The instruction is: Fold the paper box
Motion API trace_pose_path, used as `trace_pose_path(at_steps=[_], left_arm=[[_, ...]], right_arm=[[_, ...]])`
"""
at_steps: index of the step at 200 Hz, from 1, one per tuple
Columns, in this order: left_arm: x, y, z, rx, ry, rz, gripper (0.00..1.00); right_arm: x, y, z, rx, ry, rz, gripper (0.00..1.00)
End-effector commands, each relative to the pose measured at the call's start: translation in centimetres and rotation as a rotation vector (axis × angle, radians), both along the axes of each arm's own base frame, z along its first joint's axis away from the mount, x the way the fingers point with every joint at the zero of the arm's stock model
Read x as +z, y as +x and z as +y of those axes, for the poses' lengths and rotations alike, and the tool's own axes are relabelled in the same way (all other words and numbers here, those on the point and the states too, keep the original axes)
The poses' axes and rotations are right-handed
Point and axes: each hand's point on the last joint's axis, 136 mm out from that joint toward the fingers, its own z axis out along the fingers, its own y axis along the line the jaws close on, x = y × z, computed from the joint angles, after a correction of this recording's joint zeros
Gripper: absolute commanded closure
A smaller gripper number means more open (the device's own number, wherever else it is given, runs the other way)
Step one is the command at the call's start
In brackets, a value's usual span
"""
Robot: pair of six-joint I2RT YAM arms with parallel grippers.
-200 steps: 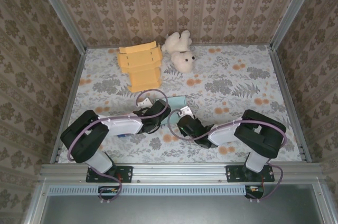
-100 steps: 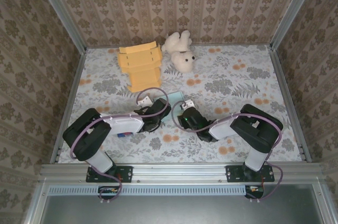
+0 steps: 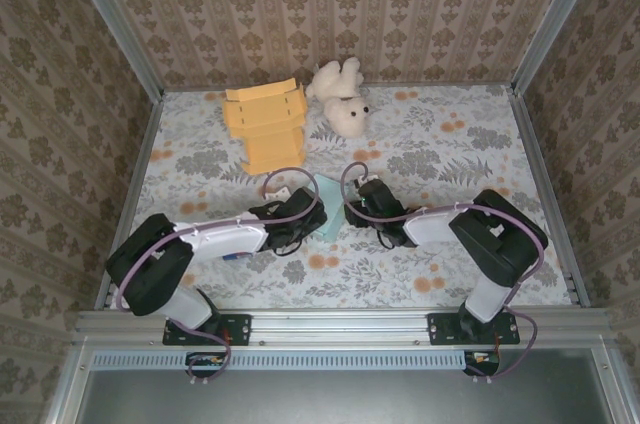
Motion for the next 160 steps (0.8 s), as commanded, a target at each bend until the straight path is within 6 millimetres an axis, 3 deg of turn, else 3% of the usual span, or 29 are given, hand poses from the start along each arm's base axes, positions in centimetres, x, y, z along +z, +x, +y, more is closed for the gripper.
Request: trace_pose_path(at_steps=[1, 56, 74, 91, 133, 160], left_arm=[[0.5, -2.1, 1.2, -0.083, 0.08, 0.051, 0.23], [6.0, 1.4, 2.5, -0.198, 0.12, -0.205, 0.21], [7.5, 3.3, 1.1, -0.328, 0.045, -0.349, 0.16], [7.6, 4.9, 1.2, -0.399, 0.011, -0.389, 0.14], [6.8, 8.0, 1.5, -0.485, 0.005, -0.424, 0.08], [6.1, 9.1, 0.4, -0.515, -0.046, -0.439, 0.08]], right_arm=[[0.7, -1.6, -0.3, -0.003, 0.04, 0.125, 0.56], [2.4, -1.9, -2.2, -0.114, 0.209, 0.249, 0.69], [2.6, -1.7, -1.8, -0.115, 0.249, 0.277, 0.8], [2.5, -1.5, -0.9, -0.093, 0.285, 0.31, 1.0], [1.9, -0.5, 0.4, -0.085, 0.332, 0.359, 1.0], [1.3, 0.4, 0.6, -0.09, 0.335, 0.377, 1.0]])
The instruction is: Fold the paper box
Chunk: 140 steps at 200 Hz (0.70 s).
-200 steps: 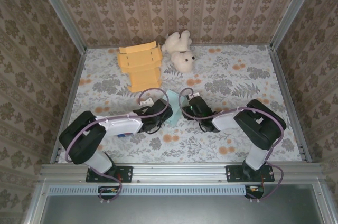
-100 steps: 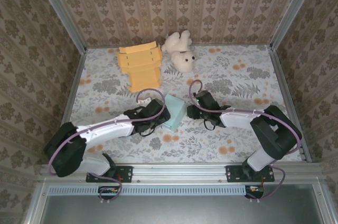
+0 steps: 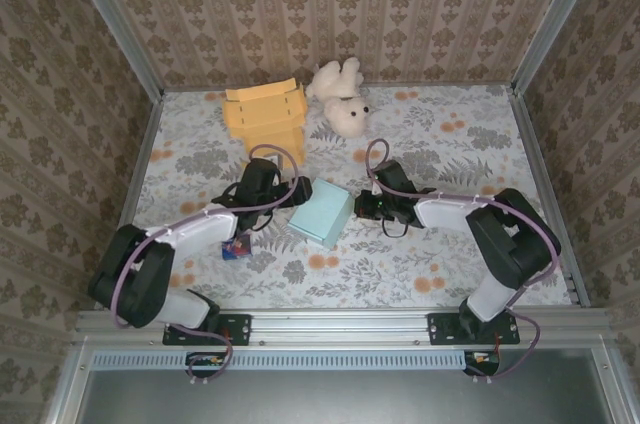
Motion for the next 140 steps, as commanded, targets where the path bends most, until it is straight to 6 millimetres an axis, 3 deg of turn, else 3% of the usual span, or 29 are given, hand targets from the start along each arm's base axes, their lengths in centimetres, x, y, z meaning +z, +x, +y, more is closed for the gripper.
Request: trace_pose_path(at_steps=[1, 76, 140], left_arm=[[1.2, 1.1, -2.5, -0.132, -0.059, -0.08, 0.08], [-3.1, 2.6, -5.2, -0.202, -0.044, -0.012, 0.13], [-5.1, 0.5, -8.3, -0.297, -0.055, 0.018, 0.17]], right_arm=[[0.0, 0.8, 0.6, -0.002, 0.036, 0.03, 1.0], [-3.3, 1.7, -0.8, -0.036, 0.046, 0.082, 1.0], [-5.2, 1.2, -0.9, -0.012, 0.032, 0.141, 1.0]])
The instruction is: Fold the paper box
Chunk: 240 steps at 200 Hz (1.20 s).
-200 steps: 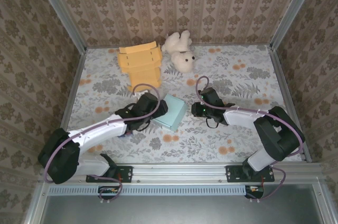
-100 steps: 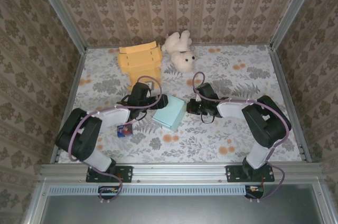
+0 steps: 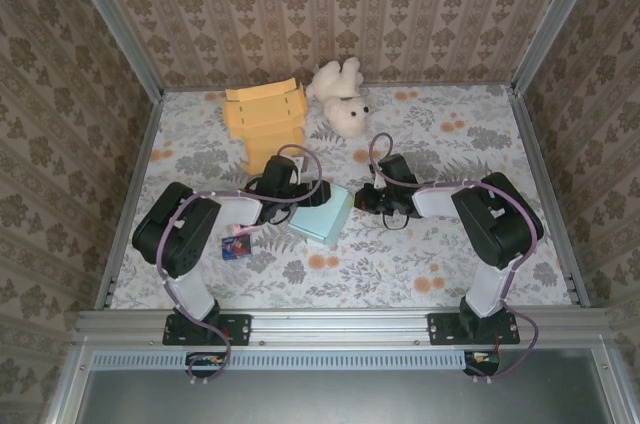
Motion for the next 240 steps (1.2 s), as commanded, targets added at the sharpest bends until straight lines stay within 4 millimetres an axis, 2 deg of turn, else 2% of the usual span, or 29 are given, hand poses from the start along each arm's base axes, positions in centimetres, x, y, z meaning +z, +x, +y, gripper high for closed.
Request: trace_pose_path(at_steps=[1, 36, 61, 97, 121, 144, 186, 240], left_arm=[[-0.3, -1.2, -2.4, -0.09, -0.006, -0.004, 0.17], [-0.7, -4.6, -6.9, -0.234, -0.025, -0.001, 0.21], [0.4, -7.2, -9.9, -0.329, -0.095, -0.011, 0.21], [1.4, -8.2, -10.7, -0.334, -0.157, -0.001, 0.22], [1.6, -8.1, -10.3, -0.303, -0.164, -0.001, 0.22], [1.1, -6.9, -8.8, -0.2, -0.118, 0.006, 0.22], [1.0, -5.7, -6.4, -0.068, -0.105, 0.04, 0.21], [1.6, -4.4, -2.6, 0.064, -0.081, 0.058, 0.18]], right_arm=[[-3.2, -1.0, -0.8, -0.004, -0.063, 0.083, 1.0], [-3.1, -0.8, -0.2, 0.014, -0.039, 0.081, 1.0], [-2.7, -0.6, 0.0, 0.019, -0.022, 0.065, 1.0], [-2.3, -0.6, 0.0, 0.013, -0.015, 0.049, 1.0], [-2.4, -0.5, -0.4, -0.004, -0.022, 0.038, 1.0], [-2.0, -0.6, -0.6, -0.014, -0.019, 0.024, 1.0], [-0.1, -1.4, -1.0, -0.012, -0.008, -0.011, 1.0], [2.3, -3.1, -2.6, -0.016, -0.056, -0.041, 1.0]])
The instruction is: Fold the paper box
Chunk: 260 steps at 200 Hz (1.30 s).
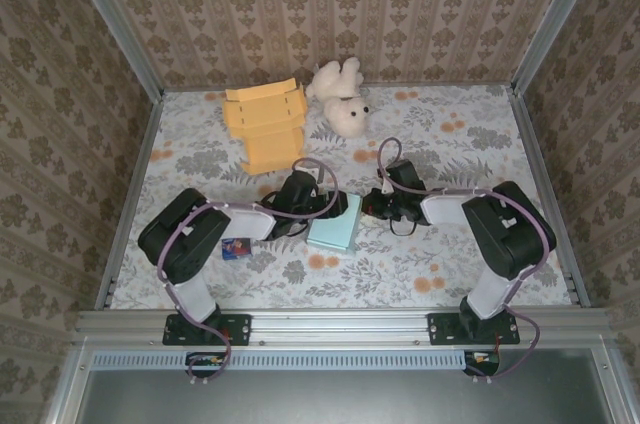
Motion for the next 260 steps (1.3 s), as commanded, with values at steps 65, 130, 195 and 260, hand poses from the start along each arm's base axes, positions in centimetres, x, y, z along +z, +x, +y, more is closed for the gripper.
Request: trace_pose_path(at_steps=[65, 130, 195, 260], left_arm=[[3.3, -1.9, 8.1, 0.246, 0.089, 0.045, 0.1], [4.3, -7.9, 14.0, 0.351, 0.032, 0.037, 0.03], [3.9, -11.1, 15.1, 0.272, -0.053, -0.049, 0.06], [4.9, -10.3, 11.3, 0.189, -0.085, -0.035, 0.06]], right_arm=[[4.8, -4.5, -3.8, -0.071, -0.072, -0.064, 0.99], [7.1, -9.1, -5.5, -0.109, -0.017, -0.213, 1.0], [5.0, -12.4, -4.7, -0.064, 0.011, -0.118, 1.0], [2.2, -13.5, -2.9, -0.027, 0.0, -0.016, 1.0]])
